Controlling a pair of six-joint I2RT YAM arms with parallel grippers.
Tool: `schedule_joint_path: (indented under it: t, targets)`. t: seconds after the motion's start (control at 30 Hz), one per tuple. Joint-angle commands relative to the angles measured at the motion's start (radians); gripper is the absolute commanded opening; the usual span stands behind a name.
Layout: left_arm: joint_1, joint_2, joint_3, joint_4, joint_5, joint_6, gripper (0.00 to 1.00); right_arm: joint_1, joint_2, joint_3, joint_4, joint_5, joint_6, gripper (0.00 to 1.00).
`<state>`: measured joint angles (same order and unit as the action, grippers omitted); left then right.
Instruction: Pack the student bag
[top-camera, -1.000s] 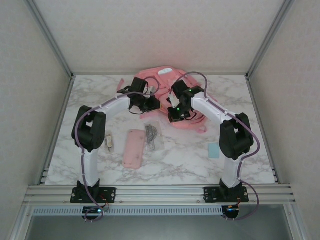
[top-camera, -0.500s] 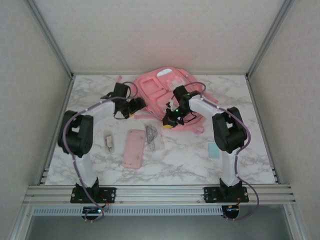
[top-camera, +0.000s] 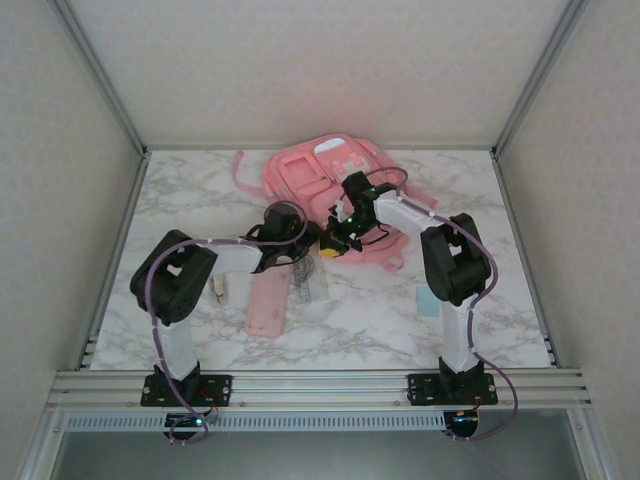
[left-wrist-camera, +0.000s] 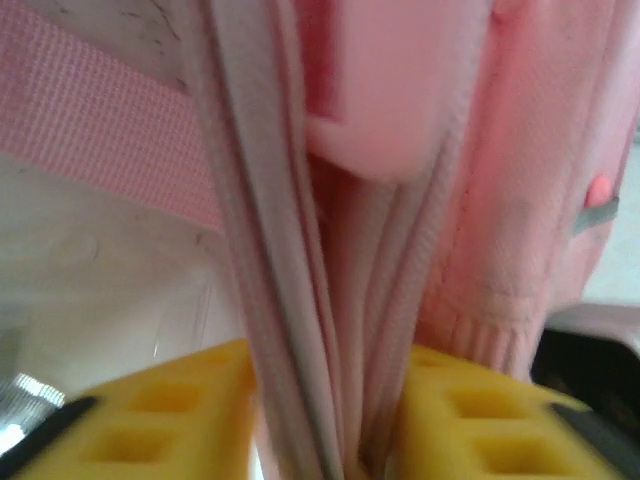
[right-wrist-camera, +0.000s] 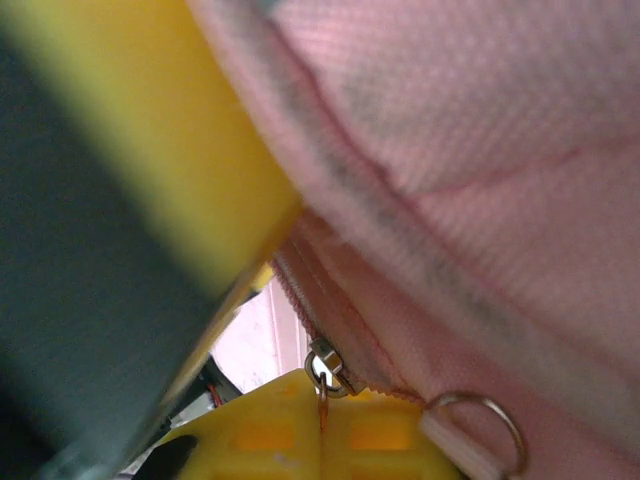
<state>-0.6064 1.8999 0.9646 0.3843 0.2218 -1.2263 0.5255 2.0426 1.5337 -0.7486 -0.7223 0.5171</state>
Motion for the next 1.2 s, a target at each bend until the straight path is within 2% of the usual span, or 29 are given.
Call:
schedule_joint_path:
  t: [0.0, 0.2, 0.27, 0.5, 0.6, 0.77, 0.9, 1.03, 1.17]
  targets:
    - [-0.006, 0.066, 0.032, 0.118, -0.111, -0.075, 0.0, 0.022, -0.08, -0.012, -0.096, -0.009, -0.031, 0.0]
    - [0.017, 0.062, 0.031, 0.089, -0.127, -0.022, 0.0, 0.021, -0.109, 0.047, -0.321, 0.325, -0.166, 0.02]
    - [0.023, 0.044, 0.028, 0.078, -0.125, 0.001, 0.0, 0.021, -0.115, 0.053, -0.356, 0.392, -0.192, 0.0]
    - [0.05, 0.016, 0.051, 0.019, -0.062, 0.088, 0.0, 0.018, -0.097, 0.129, -0.533, 0.72, -0.288, 0.0]
    - [0.083, 0.005, 0.047, -0.015, -0.043, 0.117, 0.0, 0.001, -0.108, 0.121, -0.571, 0.727, -0.311, 0.0]
    - [0.126, -0.024, 0.071, -0.093, -0.026, 0.204, 0.0, -0.001, -0.107, 0.095, -0.574, 0.643, -0.33, 0.0]
    - [0.16, -0.038, 0.126, -0.196, -0.003, 0.313, 0.0, -0.008, -0.107, 0.082, -0.581, 0.706, -0.338, 0.0]
    - [0.217, -0.032, 0.22, -0.336, 0.017, 0.44, 0.0, -0.024, -0.107, 0.088, -0.561, 0.704, -0.338, 0.0]
    - [0.292, 0.005, 0.332, -0.438, -0.003, 0.526, 0.0, -0.02, -0.095, 0.094, -0.507, 0.594, -0.33, 0.0]
